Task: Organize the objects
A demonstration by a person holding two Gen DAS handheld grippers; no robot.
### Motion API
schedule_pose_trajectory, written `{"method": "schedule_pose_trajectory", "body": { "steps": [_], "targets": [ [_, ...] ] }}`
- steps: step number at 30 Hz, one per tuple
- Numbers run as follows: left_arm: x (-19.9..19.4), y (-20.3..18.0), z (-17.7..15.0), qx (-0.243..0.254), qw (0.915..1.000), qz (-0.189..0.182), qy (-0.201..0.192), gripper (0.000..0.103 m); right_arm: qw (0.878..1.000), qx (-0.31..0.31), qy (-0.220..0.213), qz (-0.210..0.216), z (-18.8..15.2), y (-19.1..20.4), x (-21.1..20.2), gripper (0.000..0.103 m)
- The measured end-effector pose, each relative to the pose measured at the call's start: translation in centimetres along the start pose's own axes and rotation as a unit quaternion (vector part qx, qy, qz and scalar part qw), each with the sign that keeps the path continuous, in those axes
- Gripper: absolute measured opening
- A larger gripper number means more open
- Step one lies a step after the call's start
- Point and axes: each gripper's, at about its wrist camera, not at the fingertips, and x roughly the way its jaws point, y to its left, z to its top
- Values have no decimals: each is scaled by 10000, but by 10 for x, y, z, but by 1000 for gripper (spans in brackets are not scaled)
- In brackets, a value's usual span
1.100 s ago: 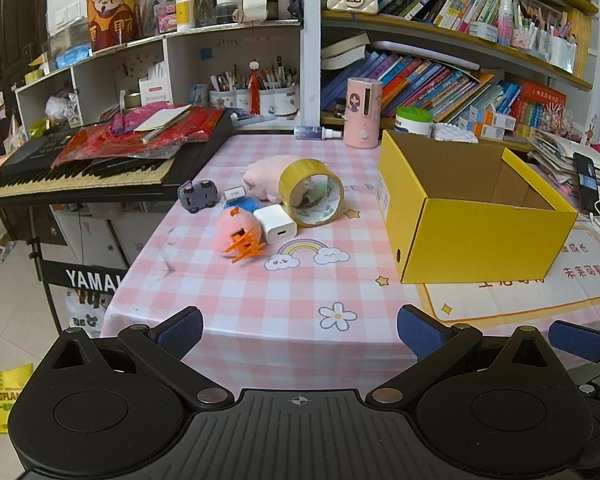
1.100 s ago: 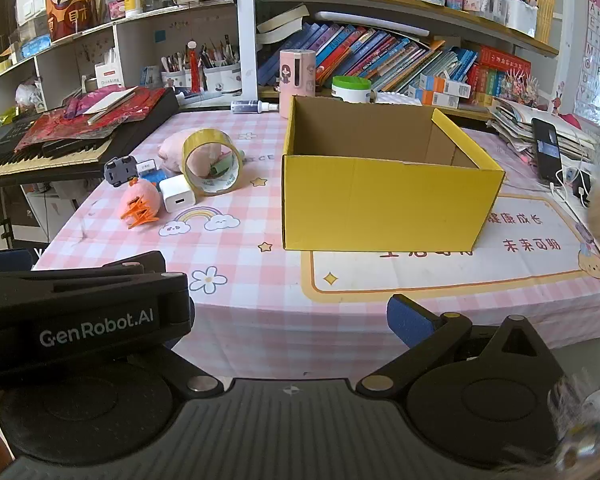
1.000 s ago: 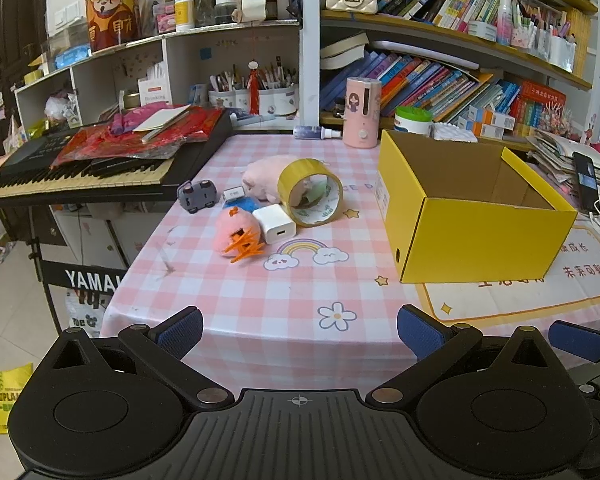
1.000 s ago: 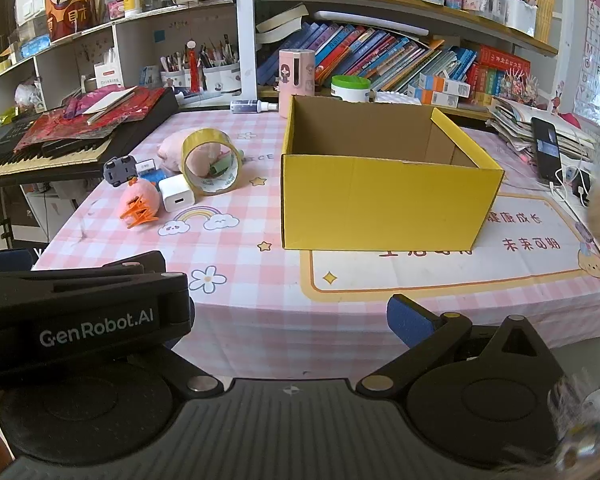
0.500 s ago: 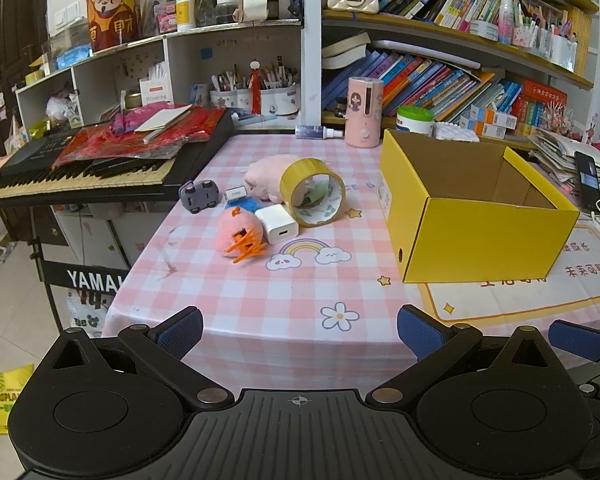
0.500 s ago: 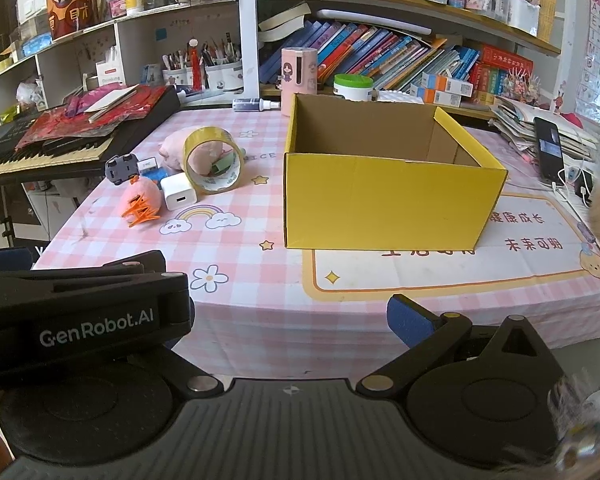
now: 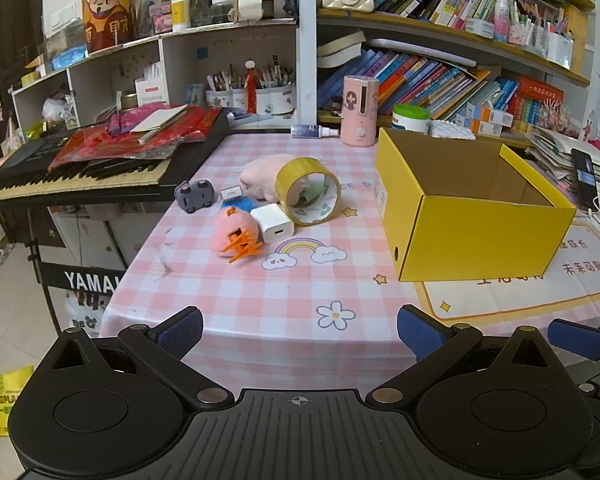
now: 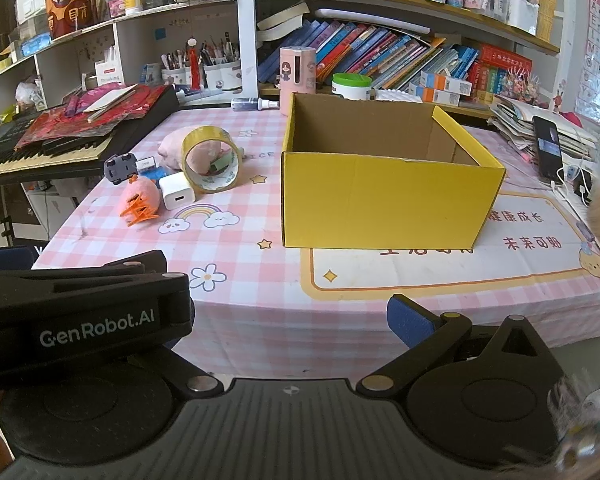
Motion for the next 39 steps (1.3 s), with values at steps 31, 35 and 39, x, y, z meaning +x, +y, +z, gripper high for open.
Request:
{"method": "schedule_pose_trajectory", "body": {
  "steps": [31, 35, 39],
  "targets": [
    [1, 3, 1, 7, 10000, 8, -5, 103, 10000, -19, 20, 18, 0, 2, 1, 103],
    [1, 3, 1, 6, 10000, 9, -6, 103, 10000, -21, 12, 17, 0, 2, 1, 103],
    [1, 3, 1, 7, 10000, 11, -7, 103, 10000, -22, 14, 17, 0, 2, 1, 103]
  ]
}}
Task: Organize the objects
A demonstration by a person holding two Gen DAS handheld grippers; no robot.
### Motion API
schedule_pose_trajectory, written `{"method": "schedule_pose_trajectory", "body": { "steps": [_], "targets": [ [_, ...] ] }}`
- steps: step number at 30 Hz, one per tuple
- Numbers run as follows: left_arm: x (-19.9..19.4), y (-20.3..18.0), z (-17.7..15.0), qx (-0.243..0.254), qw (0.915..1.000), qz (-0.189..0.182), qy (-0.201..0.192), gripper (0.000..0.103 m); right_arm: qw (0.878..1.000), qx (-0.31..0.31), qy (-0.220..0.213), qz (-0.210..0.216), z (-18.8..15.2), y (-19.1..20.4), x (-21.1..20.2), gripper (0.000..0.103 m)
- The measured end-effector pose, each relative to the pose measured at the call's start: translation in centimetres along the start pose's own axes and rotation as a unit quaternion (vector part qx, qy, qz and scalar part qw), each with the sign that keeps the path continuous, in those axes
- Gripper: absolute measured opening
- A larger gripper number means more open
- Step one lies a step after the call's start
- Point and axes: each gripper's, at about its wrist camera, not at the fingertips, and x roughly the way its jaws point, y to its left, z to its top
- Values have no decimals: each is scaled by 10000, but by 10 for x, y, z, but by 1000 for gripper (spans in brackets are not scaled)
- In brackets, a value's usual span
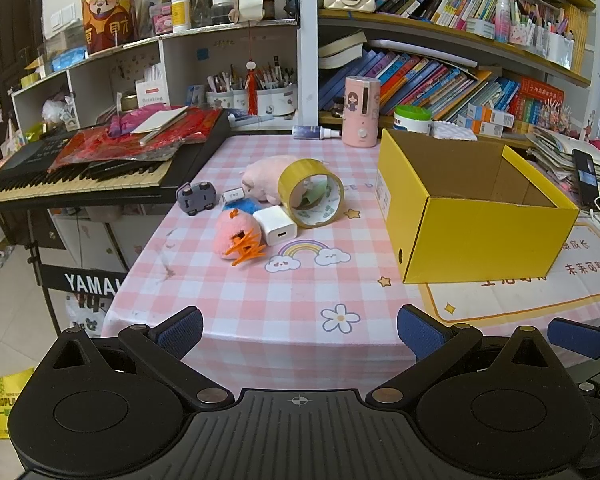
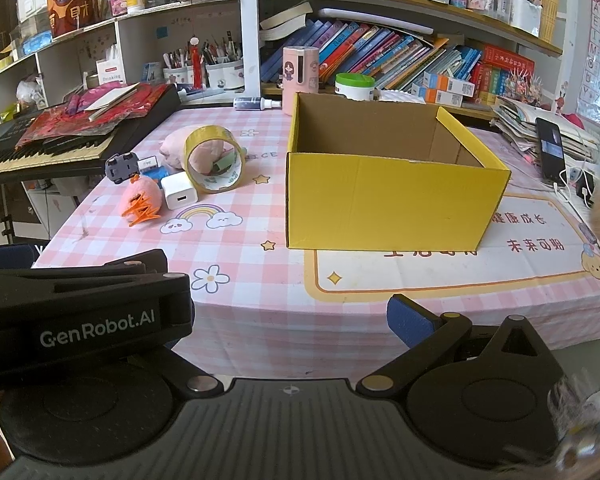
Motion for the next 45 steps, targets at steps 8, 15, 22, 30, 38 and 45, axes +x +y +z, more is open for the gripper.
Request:
{"method": "schedule_pose_trajectory", "body": {
  "steps": [8, 15, 22, 30, 38, 45],
  "targets": [
    [2, 1, 5, 17, 10000, -21, -7, 103, 10000, -6, -2, -10, 0, 0, 0, 103],
    [4, 2, 4, 19, 10000, -51, -22, 103, 10000, -45, -24, -42, 5, 3, 0, 103],
    [4, 2, 4, 19, 10000, -48, -29, 103, 10000, -81, -34, -24, 6, 5, 2, 103],
    [4, 3, 4, 11, 10000, -48, -23, 103, 9999, -119, -26, -6, 6, 9, 4, 103],
    [6, 23, 5, -61, 10000, -39, 16, 103, 9998, -192, 9, 53, 6, 18, 5, 103],
    [12, 37, 5, -231, 9997, 20, 2, 103, 9993, -338, -49, 120, 10, 28, 8, 103]
  ]
}}
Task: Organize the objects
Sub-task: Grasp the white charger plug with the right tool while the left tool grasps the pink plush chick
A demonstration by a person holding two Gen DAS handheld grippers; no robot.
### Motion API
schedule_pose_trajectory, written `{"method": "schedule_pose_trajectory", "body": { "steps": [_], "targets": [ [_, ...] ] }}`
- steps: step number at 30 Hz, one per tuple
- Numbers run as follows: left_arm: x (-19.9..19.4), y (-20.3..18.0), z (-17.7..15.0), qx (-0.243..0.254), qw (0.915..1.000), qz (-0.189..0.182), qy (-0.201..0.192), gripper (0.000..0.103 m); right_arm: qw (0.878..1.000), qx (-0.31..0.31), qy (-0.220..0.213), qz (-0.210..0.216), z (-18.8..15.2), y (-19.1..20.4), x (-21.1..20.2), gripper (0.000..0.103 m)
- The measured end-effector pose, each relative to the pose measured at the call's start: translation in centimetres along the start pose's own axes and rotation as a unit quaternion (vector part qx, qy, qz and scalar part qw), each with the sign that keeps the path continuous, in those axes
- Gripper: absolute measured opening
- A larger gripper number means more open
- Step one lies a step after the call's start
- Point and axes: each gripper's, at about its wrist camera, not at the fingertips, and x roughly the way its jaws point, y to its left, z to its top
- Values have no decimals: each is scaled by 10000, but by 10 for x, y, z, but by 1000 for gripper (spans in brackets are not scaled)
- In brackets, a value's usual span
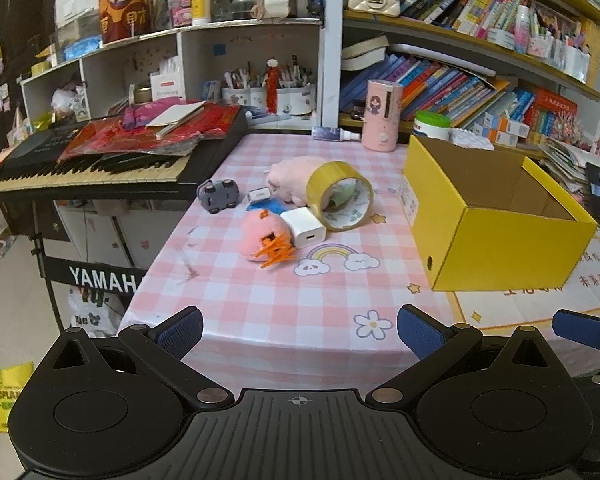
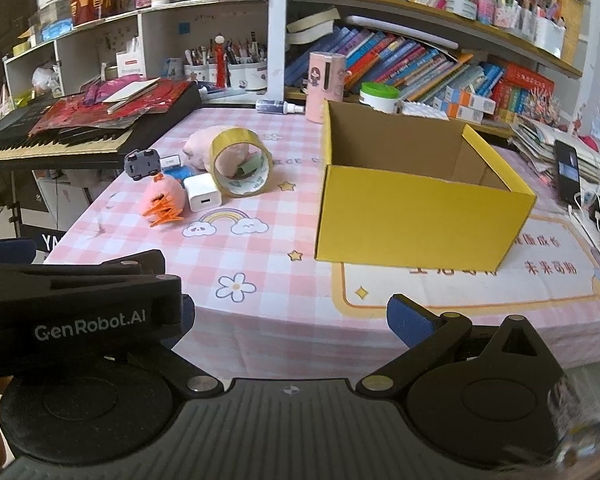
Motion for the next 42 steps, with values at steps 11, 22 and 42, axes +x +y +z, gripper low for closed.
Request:
{"method": "schedule_pose_trajectory", "body": {
  "steps": [11, 22, 42],
  "targets": [
    [28, 19, 11, -233, 9994, 254, -25, 103, 9986, -392, -88, 343, 17, 15, 29, 101],
    [91, 41, 62, -565, 9976, 411, 18, 97, 9904, -1017, -123, 924, 57, 33, 89, 76],
    [220, 45, 94, -609, 9901, 153, 1254, 44, 9743, -1679, 303, 1470, 91, 41, 181, 75]
  ]
}}
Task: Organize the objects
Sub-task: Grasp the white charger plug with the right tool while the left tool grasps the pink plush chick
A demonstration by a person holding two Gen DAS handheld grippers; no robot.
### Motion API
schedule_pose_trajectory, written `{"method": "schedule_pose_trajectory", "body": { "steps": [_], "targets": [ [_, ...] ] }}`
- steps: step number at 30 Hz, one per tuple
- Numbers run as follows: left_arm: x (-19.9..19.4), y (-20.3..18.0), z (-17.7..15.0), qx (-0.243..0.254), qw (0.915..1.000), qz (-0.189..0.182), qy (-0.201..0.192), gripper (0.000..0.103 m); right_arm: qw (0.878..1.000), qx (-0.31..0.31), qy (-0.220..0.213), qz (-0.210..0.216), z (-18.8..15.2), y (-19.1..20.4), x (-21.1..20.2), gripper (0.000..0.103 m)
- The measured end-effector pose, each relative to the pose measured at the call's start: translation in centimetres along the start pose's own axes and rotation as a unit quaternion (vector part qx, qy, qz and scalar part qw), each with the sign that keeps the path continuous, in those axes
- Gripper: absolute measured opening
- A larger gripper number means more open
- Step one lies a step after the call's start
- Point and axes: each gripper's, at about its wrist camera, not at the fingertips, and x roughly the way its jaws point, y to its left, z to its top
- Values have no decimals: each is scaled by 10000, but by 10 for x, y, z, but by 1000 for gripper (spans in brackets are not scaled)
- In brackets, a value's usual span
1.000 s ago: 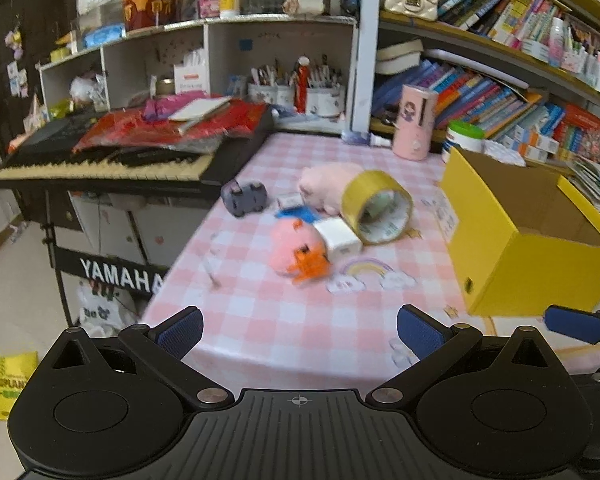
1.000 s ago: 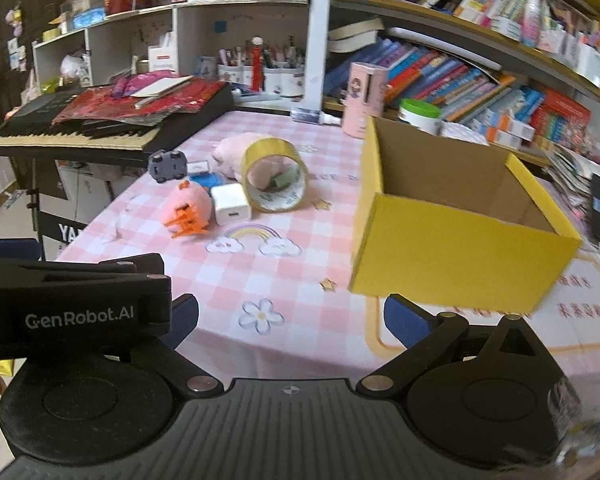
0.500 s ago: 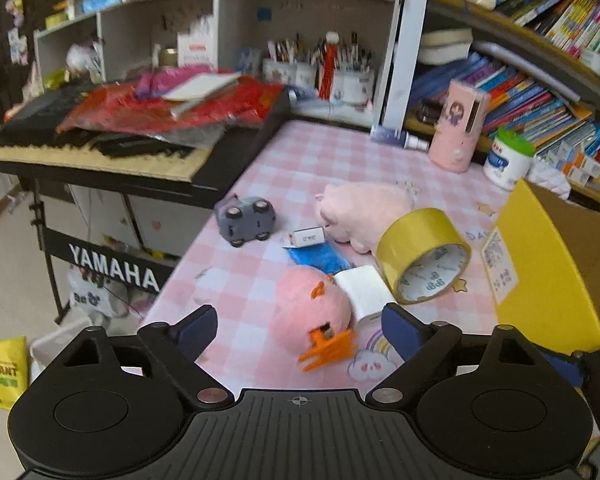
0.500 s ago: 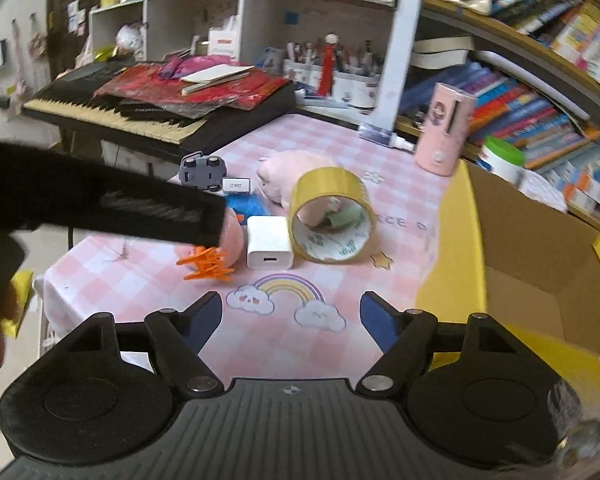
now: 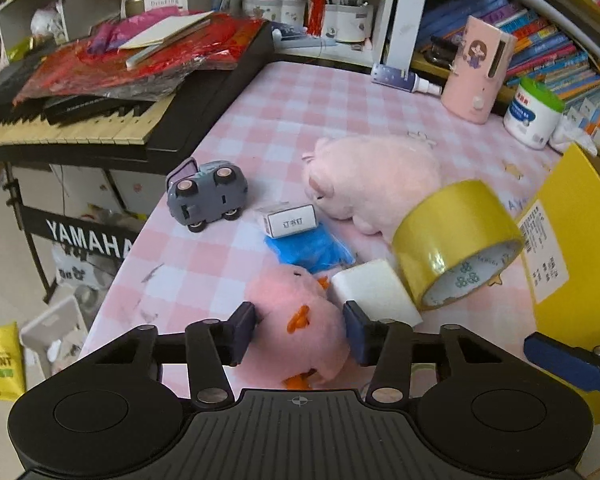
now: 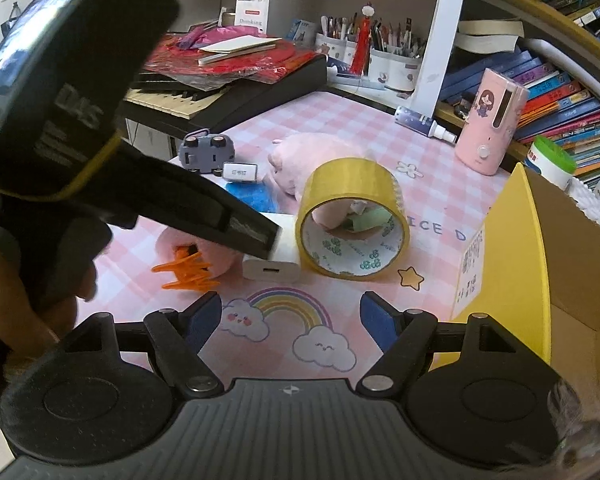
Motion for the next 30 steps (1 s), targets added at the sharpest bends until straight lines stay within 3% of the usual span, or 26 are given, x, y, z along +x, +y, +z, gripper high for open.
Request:
{"method": "schedule_pose_trajectory", "body": {
  "steps": [3, 8, 11, 13, 20, 22, 23, 24, 30],
  "targets": [
    [-12, 16, 1, -343, 9992, -176, -118, 44, 10000, 52, -6, 30, 4, -5, 5, 75],
    [-40, 45, -1, -957, 9948, 9, -358, 44, 9996, 243, -2, 172, 11, -8, 15, 74],
    [-53, 58, -4, -1212, 9917, 77, -421, 44, 9970, 558, 385, 368, 16, -12, 34, 55],
    [-61, 62, -7, -1259, 9910, 120, -439, 44, 9946, 753, 577, 414, 19, -13, 47, 53],
    [-78, 68, -24, -1306, 9907, 213, -306, 44, 9961, 675, 480, 308, 29, 2, 82, 55],
    [-84, 69, -27, -1298, 9907, 214, -337, 44, 9973, 588, 378, 243, 30, 7, 85, 49],
    [-87, 70, -28, -1302, 9906, 204, -373, 44, 9980, 507, 328, 160, 31, 10, 85, 41],
    [-90, 71, -29, -1315, 9902, 194, -421, 44, 9982, 491, 311, 166, 32, 9, 85, 41],
    [-107, 72, -36, -1308, 9893, 20, -653, 44, 9936, 668, 528, 747, 27, 9, 53, 41]
  ]
}}
